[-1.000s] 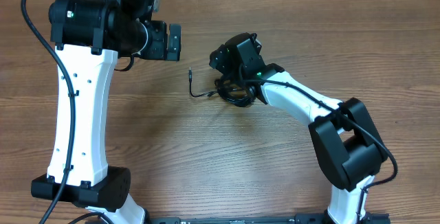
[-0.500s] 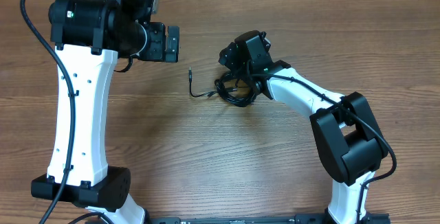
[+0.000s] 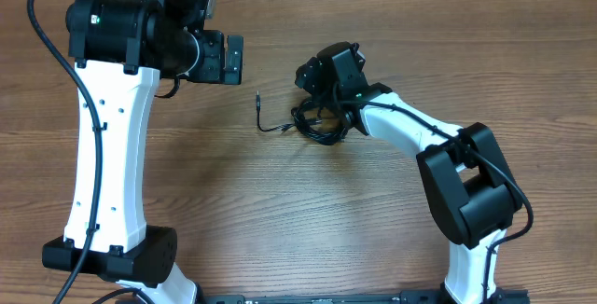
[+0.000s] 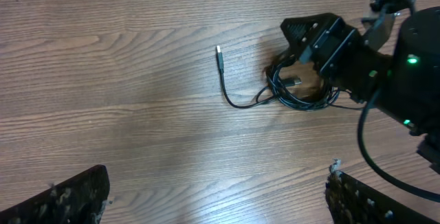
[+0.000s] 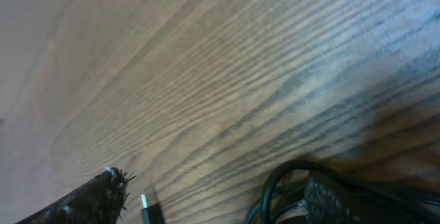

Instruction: Untangle cables

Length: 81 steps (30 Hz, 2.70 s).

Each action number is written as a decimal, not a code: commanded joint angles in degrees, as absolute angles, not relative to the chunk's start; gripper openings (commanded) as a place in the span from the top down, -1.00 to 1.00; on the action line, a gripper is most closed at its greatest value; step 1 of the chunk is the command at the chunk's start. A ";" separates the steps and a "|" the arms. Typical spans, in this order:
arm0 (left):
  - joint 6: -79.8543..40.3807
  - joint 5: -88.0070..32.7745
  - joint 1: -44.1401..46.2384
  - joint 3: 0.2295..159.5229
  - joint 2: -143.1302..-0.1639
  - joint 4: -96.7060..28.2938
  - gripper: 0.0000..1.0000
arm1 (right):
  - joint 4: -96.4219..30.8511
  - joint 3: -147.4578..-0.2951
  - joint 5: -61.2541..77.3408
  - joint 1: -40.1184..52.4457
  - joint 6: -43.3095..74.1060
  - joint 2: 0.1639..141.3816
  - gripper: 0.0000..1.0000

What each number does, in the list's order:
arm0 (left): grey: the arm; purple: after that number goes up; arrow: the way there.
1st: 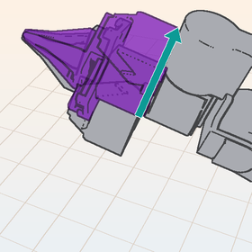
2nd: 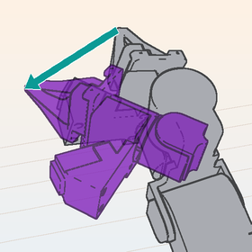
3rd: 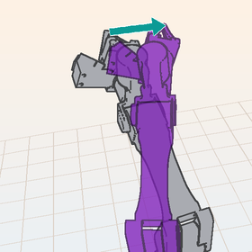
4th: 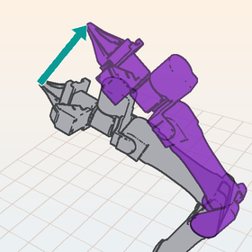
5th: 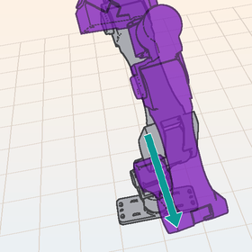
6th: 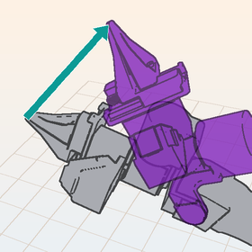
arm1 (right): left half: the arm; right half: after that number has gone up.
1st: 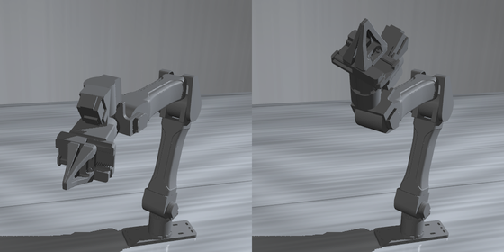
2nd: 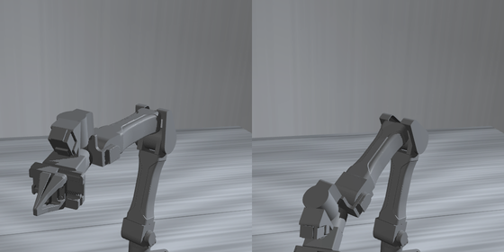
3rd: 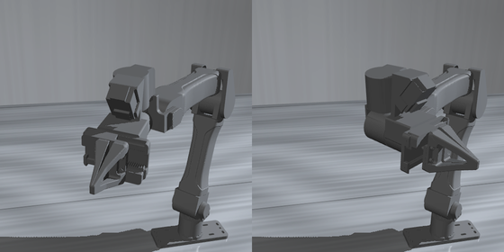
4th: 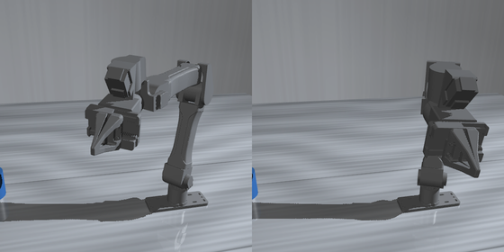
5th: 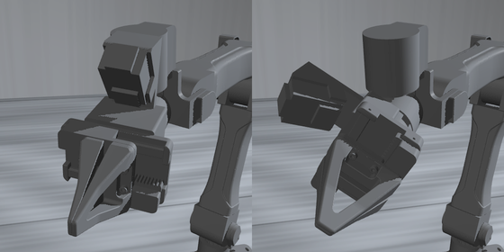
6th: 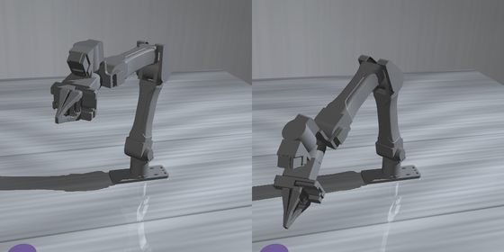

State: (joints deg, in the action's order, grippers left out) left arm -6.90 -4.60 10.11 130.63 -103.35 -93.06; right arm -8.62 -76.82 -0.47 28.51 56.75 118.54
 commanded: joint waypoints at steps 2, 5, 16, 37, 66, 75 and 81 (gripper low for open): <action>-5.56 -4.05 10.09 130.39 -103.81 -93.10 -1.00 | -7.73 -76.84 -0.80 28.93 56.12 120.22 -0.63; -5.56 -4.05 10.09 130.39 -103.81 -93.12 -1.00 | -6.52 -76.84 -0.80 29.19 56.12 120.51 -0.63; -5.54 -4.05 10.09 130.39 -103.81 -93.43 -1.00 | -3.88 -76.84 -2.13 31.70 56.07 120.57 -0.62; -5.08 -4.05 10.09 130.39 -103.81 -94.50 -1.00 | -4.14 -78.02 3.60 32.16 52.07 123.63 0.92; 29.52 -52.21 10.22 130.17 -114.28 -89.14 -1.00 | -73.97 -121.45 -6.59 30.81 14.68 103.11 0.93; 49.98 -65.19 11.31 130.10 -125.12 -96.82 -1.00 | -76.25 -125.73 -2.83 27.22 14.68 101.08 0.93; 56.36 -66.41 13.69 130.10 -126.50 -96.75 -1.00 | -76.90 -125.73 -2.87 27.24 14.50 99.68 0.93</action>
